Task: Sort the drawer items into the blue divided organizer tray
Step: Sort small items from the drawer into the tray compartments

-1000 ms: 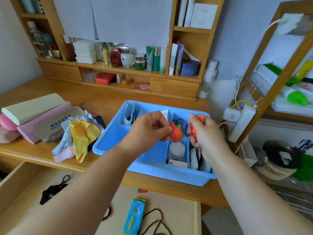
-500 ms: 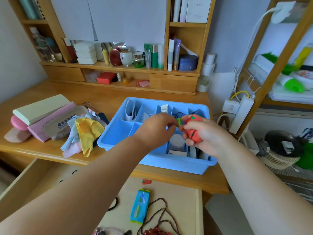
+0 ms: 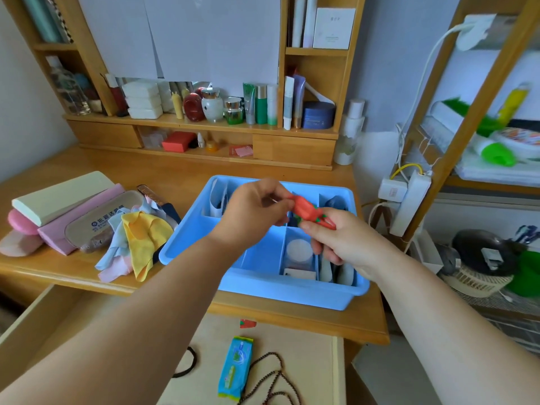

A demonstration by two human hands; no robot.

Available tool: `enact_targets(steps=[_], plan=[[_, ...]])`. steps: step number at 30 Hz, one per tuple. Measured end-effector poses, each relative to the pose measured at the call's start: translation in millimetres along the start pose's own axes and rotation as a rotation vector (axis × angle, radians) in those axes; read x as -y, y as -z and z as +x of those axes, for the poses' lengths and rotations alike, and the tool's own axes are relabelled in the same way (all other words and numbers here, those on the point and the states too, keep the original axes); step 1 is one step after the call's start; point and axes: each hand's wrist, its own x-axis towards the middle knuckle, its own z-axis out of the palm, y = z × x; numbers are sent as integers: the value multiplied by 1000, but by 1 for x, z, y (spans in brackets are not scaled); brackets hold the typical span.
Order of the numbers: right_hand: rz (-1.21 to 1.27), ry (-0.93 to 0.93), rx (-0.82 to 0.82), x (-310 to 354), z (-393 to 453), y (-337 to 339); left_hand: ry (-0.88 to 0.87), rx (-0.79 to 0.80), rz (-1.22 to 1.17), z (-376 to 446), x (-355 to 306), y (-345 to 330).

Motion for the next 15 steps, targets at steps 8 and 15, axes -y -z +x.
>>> enact_targets(steps=[8, 15], plan=[[356, -110, -254, -13, 6, 4, -37, 297, 539, -4, 17, -9], [240, -32, -260, -12, 0, 0, -161, 364, 926, -9, 21, -37]])
